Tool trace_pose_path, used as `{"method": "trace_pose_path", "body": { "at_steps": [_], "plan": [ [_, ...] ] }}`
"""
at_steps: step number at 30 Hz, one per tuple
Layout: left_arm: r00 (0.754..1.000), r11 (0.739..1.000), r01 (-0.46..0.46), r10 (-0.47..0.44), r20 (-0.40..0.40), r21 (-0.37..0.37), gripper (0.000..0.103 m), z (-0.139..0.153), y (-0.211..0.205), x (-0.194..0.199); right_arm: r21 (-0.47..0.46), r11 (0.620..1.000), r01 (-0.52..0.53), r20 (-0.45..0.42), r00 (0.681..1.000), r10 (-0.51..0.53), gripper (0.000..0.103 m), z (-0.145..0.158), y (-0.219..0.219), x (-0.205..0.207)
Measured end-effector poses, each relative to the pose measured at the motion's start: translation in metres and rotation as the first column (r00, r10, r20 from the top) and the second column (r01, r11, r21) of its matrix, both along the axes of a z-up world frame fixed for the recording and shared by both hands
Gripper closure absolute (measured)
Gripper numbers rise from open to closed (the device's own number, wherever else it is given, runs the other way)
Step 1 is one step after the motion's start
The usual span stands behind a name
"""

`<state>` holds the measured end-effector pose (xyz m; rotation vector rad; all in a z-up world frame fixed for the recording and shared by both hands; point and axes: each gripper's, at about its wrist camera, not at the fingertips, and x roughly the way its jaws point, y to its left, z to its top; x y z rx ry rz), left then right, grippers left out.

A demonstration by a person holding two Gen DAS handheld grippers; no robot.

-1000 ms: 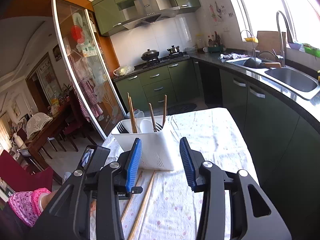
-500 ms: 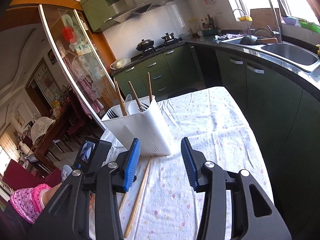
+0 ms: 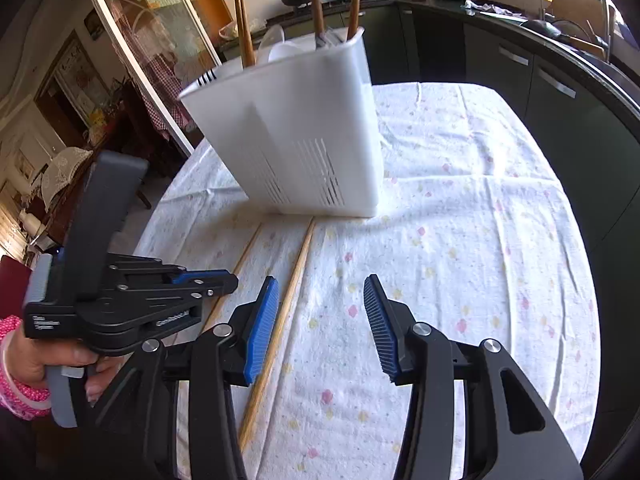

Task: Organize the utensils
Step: 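Lower both open tools toward the last two chopsticks on the cloth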

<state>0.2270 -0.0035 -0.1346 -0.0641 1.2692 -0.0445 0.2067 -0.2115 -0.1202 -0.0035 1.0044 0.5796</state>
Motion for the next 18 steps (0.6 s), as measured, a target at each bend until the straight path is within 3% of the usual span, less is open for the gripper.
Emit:
{"method": "trace_pose_path", "body": {
  "at_steps": [7, 12, 18],
  "plan": [
    [0.999, 0.999, -0.028, 0.029, 0.026, -0.019, 0.097, 0.014, 0.026, -0.009, -0.149, 0.988, -0.033, -0.032, 0.999, 0.028, 0.058, -0.036, 0.053, 0.013],
    [0.998, 0.998, -0.045, 0.047, 0.035, -0.038, 0.097, 0.018, 0.04, -0.008, -0.202, 0.979, -0.021, -0.034, 0.999, 0.014, 0.053, -0.05, 0.07, 0.018],
    [0.998, 0.998, -0.048, 0.05, 0.045, -0.051, 0.097, 0.019, 0.047, -0.013, -0.26, 0.966, -0.006, 0.02, 1.0, 0.011, 0.051, -0.055, 0.085, 0.023]
  ]
}}
